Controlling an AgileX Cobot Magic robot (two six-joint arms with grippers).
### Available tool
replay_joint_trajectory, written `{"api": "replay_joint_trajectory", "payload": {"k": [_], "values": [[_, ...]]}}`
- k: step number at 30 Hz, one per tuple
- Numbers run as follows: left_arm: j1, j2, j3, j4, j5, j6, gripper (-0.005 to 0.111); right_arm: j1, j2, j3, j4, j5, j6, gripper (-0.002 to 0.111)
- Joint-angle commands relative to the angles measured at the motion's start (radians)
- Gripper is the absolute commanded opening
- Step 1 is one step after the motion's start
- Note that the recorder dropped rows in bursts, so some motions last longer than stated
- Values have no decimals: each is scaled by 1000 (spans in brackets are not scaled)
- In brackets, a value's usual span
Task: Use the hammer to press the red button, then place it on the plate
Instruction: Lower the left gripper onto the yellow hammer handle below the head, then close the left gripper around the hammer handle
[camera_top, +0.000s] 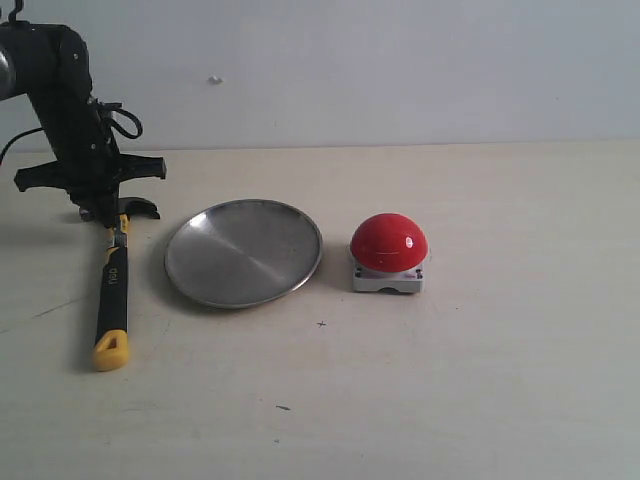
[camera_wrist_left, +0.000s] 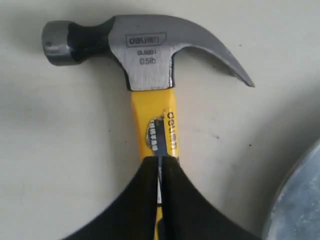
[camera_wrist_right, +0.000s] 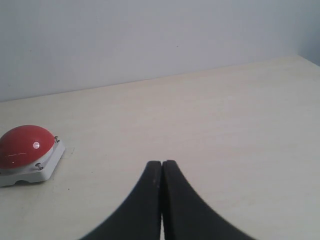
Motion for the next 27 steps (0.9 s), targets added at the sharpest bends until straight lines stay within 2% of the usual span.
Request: {"api": "replay_joint_trajectory", "payload": {"k": [1, 4, 7, 16, 27], "values": [[19, -6, -17, -23, 0, -2, 20, -7, -7, 4, 1, -4, -8, 0], [33, -6, -17, -30, 0, -2, 36, -7, -7, 4, 1, -4, -8, 0], [41, -6, -17, -30, 0, -2, 45, -7, -7, 4, 1, -4, -8, 0], [39, -4, -17, -104, 0, 37, 46, -7, -7, 4, 1, -4, -8, 0], [39, 24, -17, -73, 0, 35, 46, -7, -7, 4, 1, -4, -8, 0]]}}
